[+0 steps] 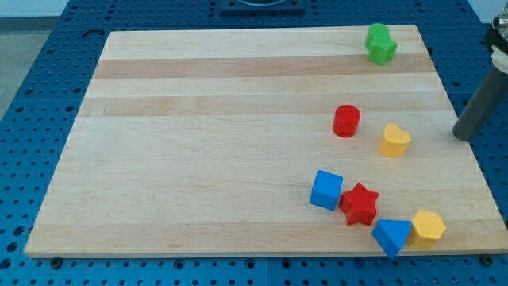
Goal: Push yellow heart to center
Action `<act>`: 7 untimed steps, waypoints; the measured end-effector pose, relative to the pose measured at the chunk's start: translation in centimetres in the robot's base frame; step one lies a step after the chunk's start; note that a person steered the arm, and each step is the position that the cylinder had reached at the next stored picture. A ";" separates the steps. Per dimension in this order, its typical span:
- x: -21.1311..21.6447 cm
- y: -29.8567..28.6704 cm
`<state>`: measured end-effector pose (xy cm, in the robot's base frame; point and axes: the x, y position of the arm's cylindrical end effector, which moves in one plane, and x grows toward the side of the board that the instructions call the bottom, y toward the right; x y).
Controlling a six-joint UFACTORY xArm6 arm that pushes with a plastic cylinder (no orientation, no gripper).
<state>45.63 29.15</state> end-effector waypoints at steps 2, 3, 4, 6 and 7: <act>0.0 -1.4; 0.0 -1.9; 0.0 -2.3; 0.0 -3.3; 0.0 -3.3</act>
<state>45.65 25.89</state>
